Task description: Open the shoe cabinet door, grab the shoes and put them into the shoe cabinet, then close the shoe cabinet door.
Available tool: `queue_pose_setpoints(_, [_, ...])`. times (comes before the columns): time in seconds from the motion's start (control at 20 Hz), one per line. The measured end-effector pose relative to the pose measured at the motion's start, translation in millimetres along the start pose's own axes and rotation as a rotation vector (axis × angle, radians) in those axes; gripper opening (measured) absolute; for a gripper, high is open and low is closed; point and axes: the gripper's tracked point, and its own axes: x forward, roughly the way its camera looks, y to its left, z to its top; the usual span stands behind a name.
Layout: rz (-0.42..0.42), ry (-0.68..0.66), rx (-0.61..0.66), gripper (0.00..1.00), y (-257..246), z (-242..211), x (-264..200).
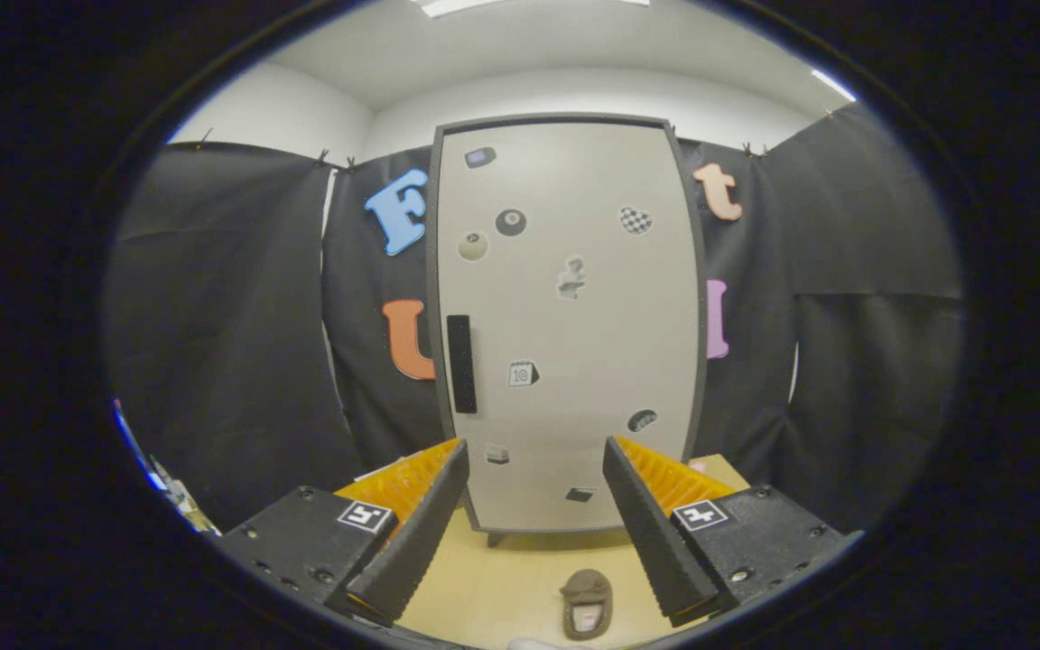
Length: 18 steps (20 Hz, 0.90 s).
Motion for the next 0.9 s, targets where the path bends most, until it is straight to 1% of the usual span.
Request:
queue_pose_setpoints(0.35, [0.052,-0.003,0.010,0.98,43,18,117])
queue_pose_setpoints(0.5, [0.079,0.017,0.018,0.98,60,14,148])
queue_pose_setpoints(0.7, [0.084,0.024,0.000,0.98,73,12,182])
queue_pose_setpoints(0.75, [0.076,0.030,-0.002,0.97,72,12,190])
queue_pose_setpoints(0.9, [0.083,0.037,0.015,0.76,77,14,205])
